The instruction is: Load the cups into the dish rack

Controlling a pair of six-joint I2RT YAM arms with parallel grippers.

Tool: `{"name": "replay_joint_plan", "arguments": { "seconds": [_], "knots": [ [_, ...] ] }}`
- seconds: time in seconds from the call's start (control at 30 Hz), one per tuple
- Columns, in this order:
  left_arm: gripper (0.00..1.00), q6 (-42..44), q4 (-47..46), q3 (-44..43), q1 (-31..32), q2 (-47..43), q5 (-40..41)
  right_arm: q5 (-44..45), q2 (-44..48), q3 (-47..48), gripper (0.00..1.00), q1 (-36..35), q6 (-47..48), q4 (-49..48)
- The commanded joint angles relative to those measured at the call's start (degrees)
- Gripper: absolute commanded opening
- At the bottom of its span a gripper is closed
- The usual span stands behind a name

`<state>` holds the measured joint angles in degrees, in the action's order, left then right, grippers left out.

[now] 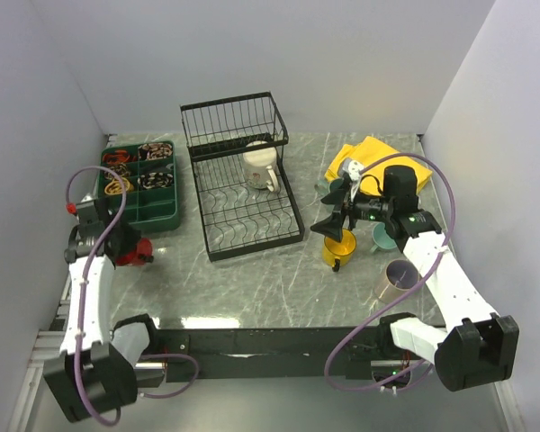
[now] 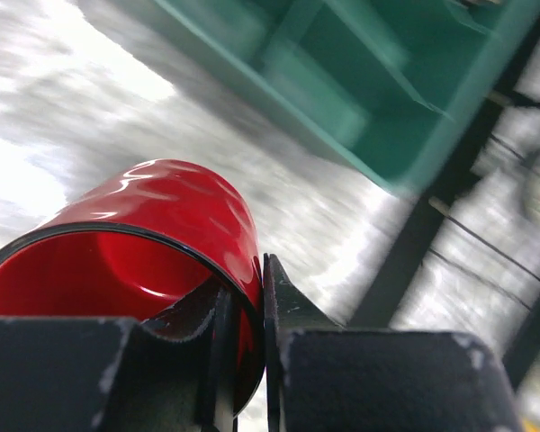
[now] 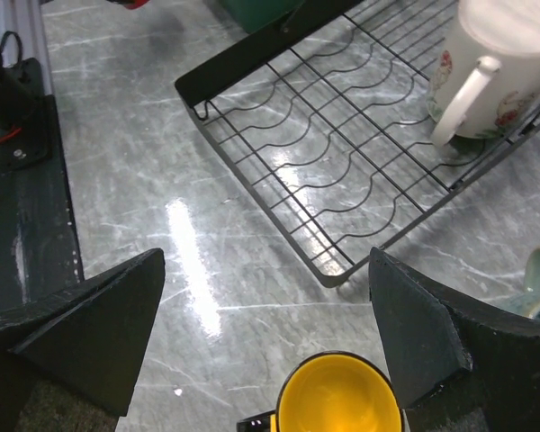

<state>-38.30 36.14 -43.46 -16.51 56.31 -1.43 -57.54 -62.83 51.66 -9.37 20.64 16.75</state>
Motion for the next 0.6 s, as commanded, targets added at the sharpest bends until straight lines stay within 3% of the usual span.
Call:
{"name": "replay_joint_plan", "arguments": {
  "seconds": [0.0, 0.13, 0.2, 0.37, 0.47, 0.5, 0.57],
  "knots": [
    [0.01, -3.00, -1.15, -2.15, -0.10, -7.60, -16.12, -4.24, 0.69, 0.02, 1.00, 0.40, 0.01, -0.85],
    [0.01, -10.35, -12.02, 0.38, 3.40, -11.92, -30.71, -8.20, -1.15, 1.42, 1.00, -0.30, -1.57, 0.90],
    [0.01, -14.58, -23.18, 1.53, 6.65, -13.41, -34.84, -8.55, -2.03, 3.44, 1.00, -2.40, -0.09, 3.80],
    [0.01, -22.69, -42.00, 0.75, 24.57, -12.73, -29.52, -7.84, -6.16, 15.12, 1.00, -8.12, 4.06, 19.18],
    [0.01, -22.43, -52.20, -0.57, 32.76, -9.48, -23.81, -11.18, -8.71, 18.21, 1.00, -10.23, -7.42, 15.87],
    [0.01, -22.34, -54.66, -1.09, 34.34, -8.69, -22.23, -11.98, -9.06, 17.78, 1.00, -11.19, -15.64, 13.94],
    [0.01, -21.64, -62.31, -1.80, 38.38, -6.32, -18.62, -12.16, -9.77, 16.55, 1.00, -11.64, -24.73, 6.04]
  ]
}}
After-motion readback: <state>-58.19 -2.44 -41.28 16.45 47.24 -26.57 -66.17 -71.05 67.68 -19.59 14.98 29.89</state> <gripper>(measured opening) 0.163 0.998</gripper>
